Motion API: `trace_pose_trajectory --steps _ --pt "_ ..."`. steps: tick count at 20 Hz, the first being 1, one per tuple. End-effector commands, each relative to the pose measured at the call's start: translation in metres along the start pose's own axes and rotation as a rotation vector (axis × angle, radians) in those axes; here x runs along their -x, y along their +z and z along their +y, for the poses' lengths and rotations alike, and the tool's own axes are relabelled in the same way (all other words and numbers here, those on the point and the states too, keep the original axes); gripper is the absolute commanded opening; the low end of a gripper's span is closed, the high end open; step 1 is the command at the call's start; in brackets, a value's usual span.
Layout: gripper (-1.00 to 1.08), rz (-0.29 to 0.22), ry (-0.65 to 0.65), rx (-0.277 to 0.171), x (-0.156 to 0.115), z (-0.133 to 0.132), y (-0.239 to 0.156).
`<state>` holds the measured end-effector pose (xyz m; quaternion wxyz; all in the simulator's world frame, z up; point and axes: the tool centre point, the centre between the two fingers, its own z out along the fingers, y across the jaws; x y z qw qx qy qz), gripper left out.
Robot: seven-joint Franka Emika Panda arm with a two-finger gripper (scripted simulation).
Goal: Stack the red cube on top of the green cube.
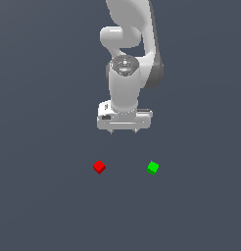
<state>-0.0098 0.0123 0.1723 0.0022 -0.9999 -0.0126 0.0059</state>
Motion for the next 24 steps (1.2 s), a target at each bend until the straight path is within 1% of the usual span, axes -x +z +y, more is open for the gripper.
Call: trace_pose_trajectory --steps 1,7,13,18,24 --pt "1.0 0.0 0.0 0.0 0.0 0.0 0.0" --pt "1.0 0.001 0.03 0.0 -0.005 0.003 0.004" --pt "1.0 0.002 0.123 0.001 -0.021 0.012 0.017" --pt "1.0 0.005 0.255 0.002 -0.041 0.028 0.035" --pt "1.0 0.009 0.468 0.002 -0.069 0.06 0.063"
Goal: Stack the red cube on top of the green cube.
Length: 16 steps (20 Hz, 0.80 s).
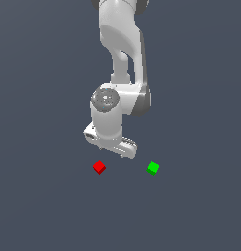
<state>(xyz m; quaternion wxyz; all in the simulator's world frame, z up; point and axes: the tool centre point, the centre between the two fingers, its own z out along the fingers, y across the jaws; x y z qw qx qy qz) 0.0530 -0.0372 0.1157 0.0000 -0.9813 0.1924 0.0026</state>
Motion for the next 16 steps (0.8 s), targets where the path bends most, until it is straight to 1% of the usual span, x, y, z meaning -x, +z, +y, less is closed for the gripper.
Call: trace_pose_trajectory --steps 1,5,9,16 --pt "1.0 0.002 0.088 0.0 -0.015 0.009 0.012" --pt "1.0 0.004 0.202 0.0 -0.033 0.023 0.027" --pt "1.0 0.005 0.285 -0.001 -0.045 0.034 0.037" --pt "1.0 0.005 0.351 -0.002 -0.054 0.044 0.045"
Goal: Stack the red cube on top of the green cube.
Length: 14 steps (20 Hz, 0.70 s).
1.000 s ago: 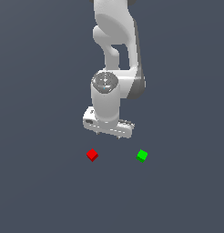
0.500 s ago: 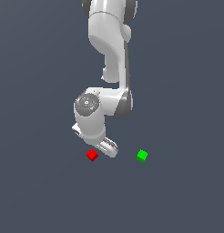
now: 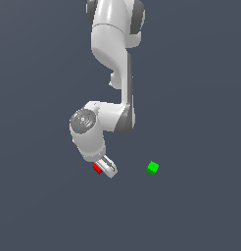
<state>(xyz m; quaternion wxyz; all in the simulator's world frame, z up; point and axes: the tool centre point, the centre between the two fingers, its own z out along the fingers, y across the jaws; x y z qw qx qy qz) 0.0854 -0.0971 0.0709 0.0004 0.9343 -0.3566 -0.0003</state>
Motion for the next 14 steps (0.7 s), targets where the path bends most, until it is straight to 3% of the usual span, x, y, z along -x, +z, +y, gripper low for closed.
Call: trace_pose_trajectory --steps 1,14 --pt "1.0 0.001 0.01 -0.001 -0.002 0.0 0.001" --pt "1.0 0.0 0.01 -0.001 0.0 0.002 0.046"
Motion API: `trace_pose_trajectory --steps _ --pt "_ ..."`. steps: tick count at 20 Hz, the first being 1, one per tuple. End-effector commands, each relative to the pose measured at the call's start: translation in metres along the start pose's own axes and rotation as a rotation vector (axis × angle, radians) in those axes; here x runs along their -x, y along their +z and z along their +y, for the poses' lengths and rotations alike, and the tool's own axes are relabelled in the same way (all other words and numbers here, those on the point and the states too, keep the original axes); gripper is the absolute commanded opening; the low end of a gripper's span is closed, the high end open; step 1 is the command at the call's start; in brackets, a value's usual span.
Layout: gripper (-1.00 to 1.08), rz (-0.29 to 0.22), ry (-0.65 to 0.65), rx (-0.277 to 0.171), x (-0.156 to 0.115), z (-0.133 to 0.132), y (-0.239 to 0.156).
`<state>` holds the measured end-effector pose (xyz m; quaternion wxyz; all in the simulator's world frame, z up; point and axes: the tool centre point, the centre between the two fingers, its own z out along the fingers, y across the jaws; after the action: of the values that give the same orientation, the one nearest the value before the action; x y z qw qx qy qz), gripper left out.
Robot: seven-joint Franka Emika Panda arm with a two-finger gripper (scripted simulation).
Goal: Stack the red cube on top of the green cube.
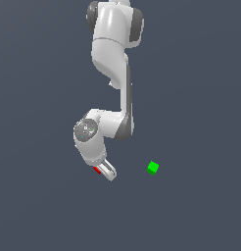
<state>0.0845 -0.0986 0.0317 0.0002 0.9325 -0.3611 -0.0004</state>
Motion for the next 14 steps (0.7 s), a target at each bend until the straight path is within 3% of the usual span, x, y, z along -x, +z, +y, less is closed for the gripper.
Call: trace_pose_trajectory --steps 1,6,7,14 --pt "1.0 0.001 0.001 -0.001 -0.0001 0.0001 0.0095" --pt "1.0 0.001 0.001 -0.001 -0.0013 -0.0008 0.0118" --pt "-1.0 0.001 0.001 -0.001 -0.0013 -0.0008 0.0118" --pt "-1.0 0.001 0.001 -0.001 -0.0013 -0.0008 0.0118"
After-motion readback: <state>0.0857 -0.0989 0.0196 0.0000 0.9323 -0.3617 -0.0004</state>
